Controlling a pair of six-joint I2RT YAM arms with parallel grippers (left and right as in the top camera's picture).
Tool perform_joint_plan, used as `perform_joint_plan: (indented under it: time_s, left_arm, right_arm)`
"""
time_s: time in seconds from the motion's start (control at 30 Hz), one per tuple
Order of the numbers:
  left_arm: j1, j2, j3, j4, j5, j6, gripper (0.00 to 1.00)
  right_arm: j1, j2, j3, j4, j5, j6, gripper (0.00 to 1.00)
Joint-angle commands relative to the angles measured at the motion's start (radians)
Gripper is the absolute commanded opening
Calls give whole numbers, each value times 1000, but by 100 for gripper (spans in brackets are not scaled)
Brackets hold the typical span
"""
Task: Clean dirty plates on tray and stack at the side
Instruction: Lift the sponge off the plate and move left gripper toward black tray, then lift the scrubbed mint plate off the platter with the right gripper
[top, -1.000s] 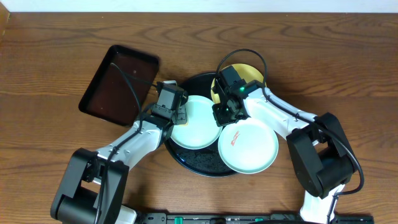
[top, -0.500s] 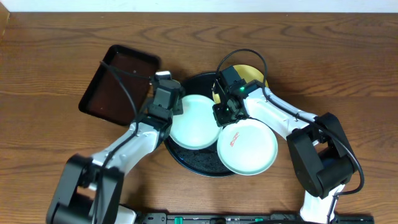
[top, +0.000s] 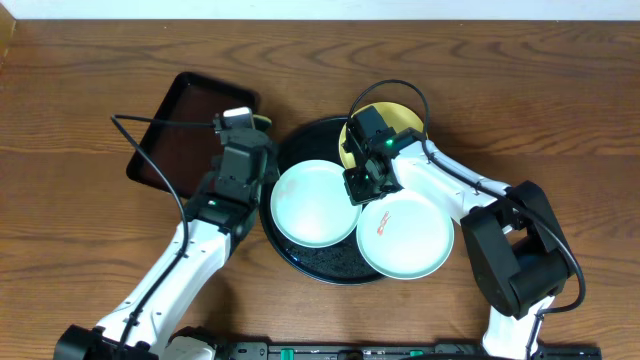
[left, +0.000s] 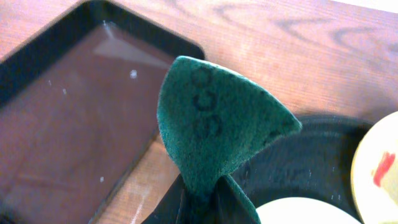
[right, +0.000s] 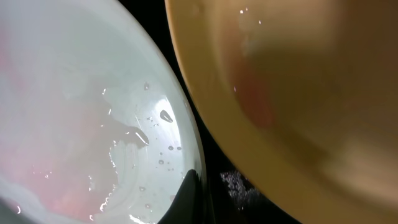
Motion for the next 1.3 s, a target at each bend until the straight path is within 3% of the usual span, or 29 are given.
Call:
perform_joint_plan:
  time_s: [0.0, 0.2, 0.43, 1.07, 1.27]
  left_arm:
    - [64, -21, -2, -24, 122, -12, 8]
    - [228, -63, -2, -86, 185, -12, 7]
    - [342, -60, -2, -136, 232, -11, 7]
    - [353, -60, -2, -172, 243, -16, 8]
    - [353, -60, -2, -172, 243, -16, 8]
  right_arm:
    - [10, -5, 46, -29, 39, -44, 1]
    - [26, -49, 141, -90, 81, -76, 1]
    - [78, -66, 270, -180, 347, -112, 1]
    - [346, -66, 474, -285, 952, -167, 1]
    - [435, -66, 513, -285, 1133, -246, 1]
